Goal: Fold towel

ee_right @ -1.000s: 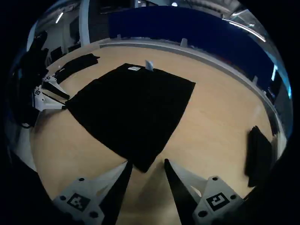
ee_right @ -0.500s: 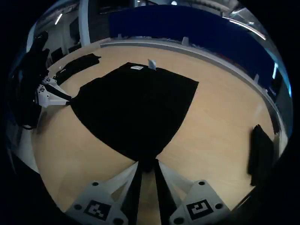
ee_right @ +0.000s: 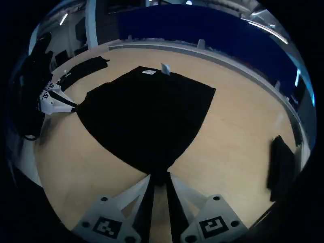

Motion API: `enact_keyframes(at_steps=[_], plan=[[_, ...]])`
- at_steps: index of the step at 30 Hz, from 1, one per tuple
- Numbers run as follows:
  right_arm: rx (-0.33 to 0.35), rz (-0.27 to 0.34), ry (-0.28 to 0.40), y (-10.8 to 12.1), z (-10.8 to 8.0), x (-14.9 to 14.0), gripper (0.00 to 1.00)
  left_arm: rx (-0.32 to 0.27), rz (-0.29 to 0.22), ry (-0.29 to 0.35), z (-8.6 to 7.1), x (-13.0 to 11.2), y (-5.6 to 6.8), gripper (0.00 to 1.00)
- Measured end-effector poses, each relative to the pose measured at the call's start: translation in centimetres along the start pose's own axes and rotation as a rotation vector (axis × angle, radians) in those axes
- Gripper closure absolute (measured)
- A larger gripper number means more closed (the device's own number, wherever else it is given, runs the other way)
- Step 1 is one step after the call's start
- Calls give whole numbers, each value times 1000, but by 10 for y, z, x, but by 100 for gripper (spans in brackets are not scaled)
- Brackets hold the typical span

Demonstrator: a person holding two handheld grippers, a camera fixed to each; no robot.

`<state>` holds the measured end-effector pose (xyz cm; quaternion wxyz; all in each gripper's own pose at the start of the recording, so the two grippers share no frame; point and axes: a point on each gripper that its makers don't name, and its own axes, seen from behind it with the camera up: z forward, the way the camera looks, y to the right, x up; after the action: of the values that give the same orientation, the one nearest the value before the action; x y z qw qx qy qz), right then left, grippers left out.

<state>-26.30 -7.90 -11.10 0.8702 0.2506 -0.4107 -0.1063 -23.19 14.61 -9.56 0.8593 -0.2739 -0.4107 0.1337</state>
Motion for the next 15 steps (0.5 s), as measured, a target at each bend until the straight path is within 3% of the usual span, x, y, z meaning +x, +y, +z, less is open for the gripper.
enact_keyframes(at_steps=[15], plan=[[-4, -11, 18, 1, -14, 11, 83, -22, -91, 13, -14, 3, 6, 92]])
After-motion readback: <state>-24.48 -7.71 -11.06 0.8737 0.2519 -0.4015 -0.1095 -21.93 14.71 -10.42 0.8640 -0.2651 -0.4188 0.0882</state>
